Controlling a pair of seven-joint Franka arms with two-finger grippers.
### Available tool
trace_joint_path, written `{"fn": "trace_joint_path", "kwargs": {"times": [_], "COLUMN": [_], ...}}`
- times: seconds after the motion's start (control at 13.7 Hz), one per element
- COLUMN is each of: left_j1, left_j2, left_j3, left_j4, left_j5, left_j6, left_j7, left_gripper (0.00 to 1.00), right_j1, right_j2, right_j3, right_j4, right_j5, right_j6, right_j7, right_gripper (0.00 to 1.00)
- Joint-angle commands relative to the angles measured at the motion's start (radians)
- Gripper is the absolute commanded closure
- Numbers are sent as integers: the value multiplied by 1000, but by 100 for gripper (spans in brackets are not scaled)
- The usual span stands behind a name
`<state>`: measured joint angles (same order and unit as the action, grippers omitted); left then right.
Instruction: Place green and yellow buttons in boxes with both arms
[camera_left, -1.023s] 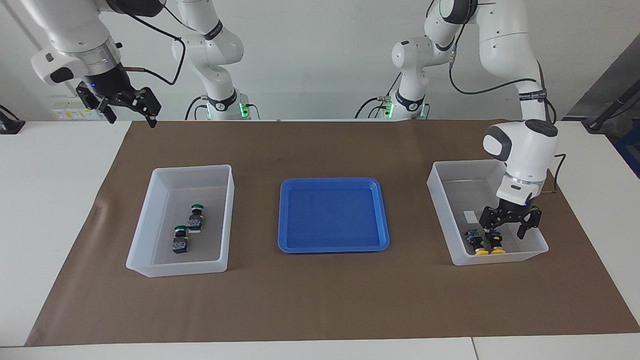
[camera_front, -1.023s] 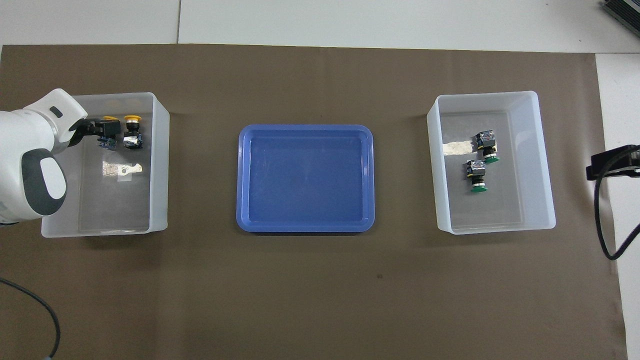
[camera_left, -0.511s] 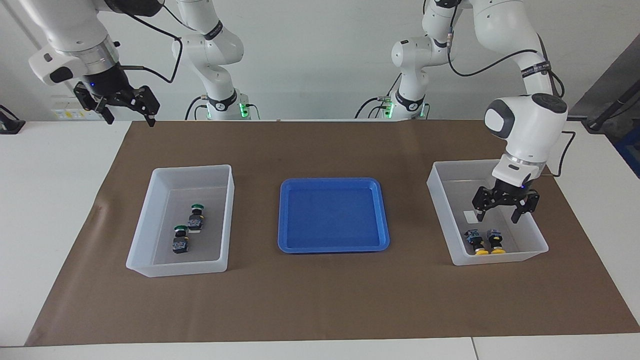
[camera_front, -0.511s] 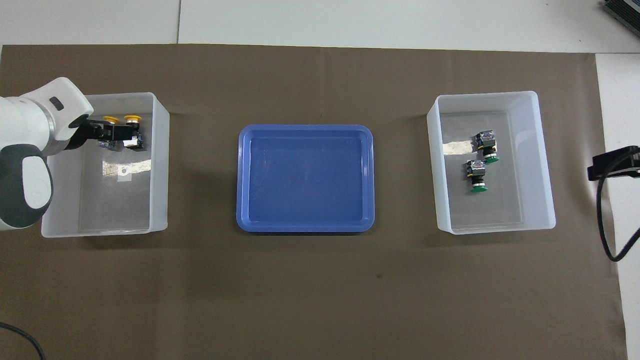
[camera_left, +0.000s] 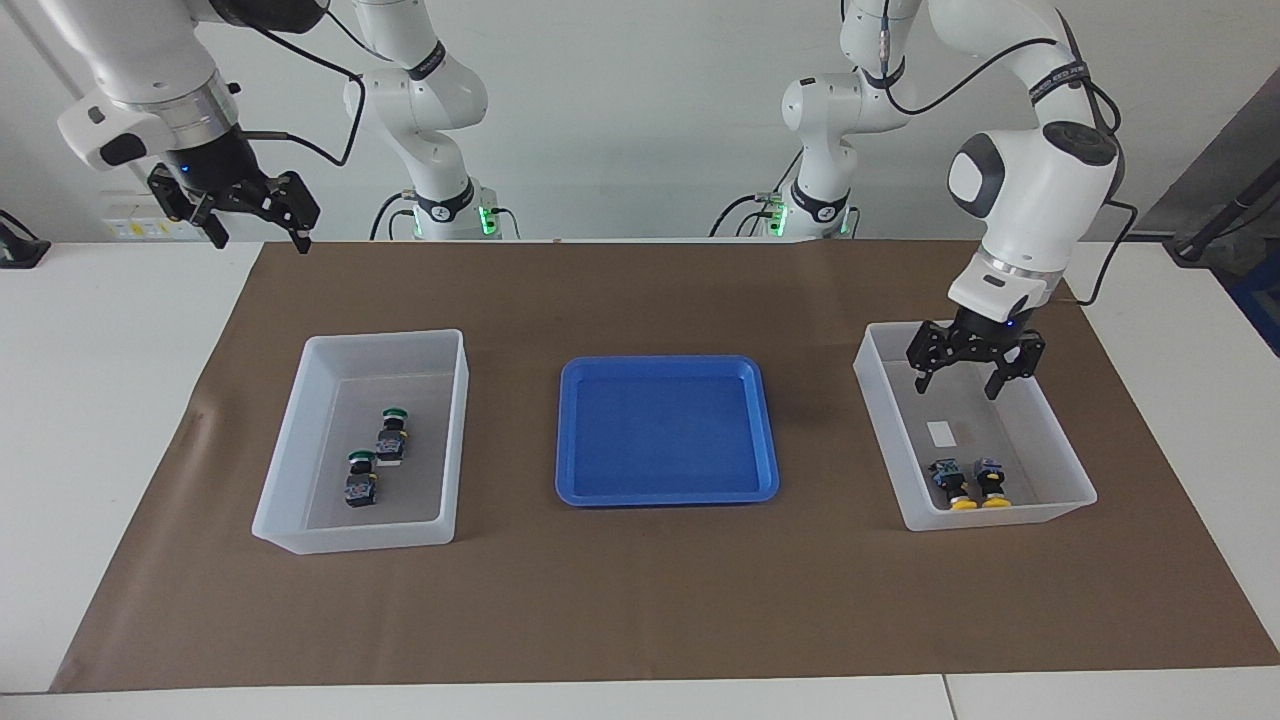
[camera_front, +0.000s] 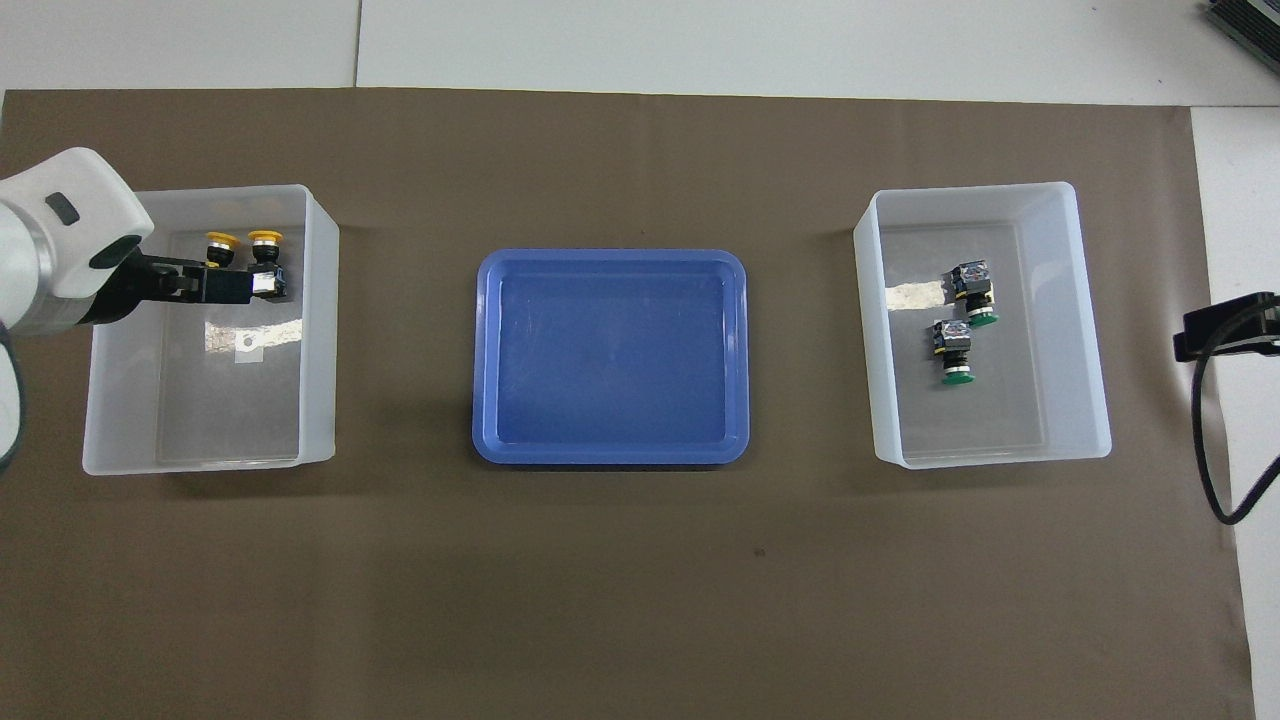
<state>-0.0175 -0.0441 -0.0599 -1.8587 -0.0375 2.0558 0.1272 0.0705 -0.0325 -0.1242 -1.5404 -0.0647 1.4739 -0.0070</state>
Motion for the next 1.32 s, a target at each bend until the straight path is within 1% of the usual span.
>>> {"fn": "trace_joint_path", "kwargs": {"times": [0.0, 0.15, 0.22, 0.37, 0.44, 0.58, 0.66, 0.88, 1.24], "left_j1": [7, 5, 5, 4, 4, 5, 4, 4, 7], "left_j2": [67, 101, 104, 83, 57, 12, 6, -7, 13], "left_j3": [5, 5, 5, 6, 6, 9, 9, 9, 9], "left_j4": [189, 281, 301, 277, 254, 205, 197, 197, 248], "left_j5": [14, 50, 51, 50, 50, 48, 48, 50, 45], "left_j6": [-136, -218, -239, -261, -284, -289, -299, -367, -378], "left_j7": [-6, -6, -5, -8, -9, -8, -9, -6, -12], "left_gripper": [0, 0, 0, 0, 0, 0, 0, 0, 0], "right_j1": [-15, -14, -14, -14, -14, -14, -14, -14, -14], "right_j2": [-29, -33, -35, -35, -35, -37, -37, -37, -38], "right_j3": [15, 15, 15, 15, 15, 15, 15, 15, 15], "right_j4": [-27, -24, -26, -27, -29, -30, -30, -30, -32], "right_j5": [22, 22, 22, 22, 22, 22, 22, 22, 22], "right_j6": [10, 20, 19, 22, 23, 23, 22, 20, 20], "right_j7": [-18, 39, 48, 50, 50, 50, 50, 47, 47], "right_gripper": [0, 0, 0, 0, 0, 0, 0, 0, 0]}}
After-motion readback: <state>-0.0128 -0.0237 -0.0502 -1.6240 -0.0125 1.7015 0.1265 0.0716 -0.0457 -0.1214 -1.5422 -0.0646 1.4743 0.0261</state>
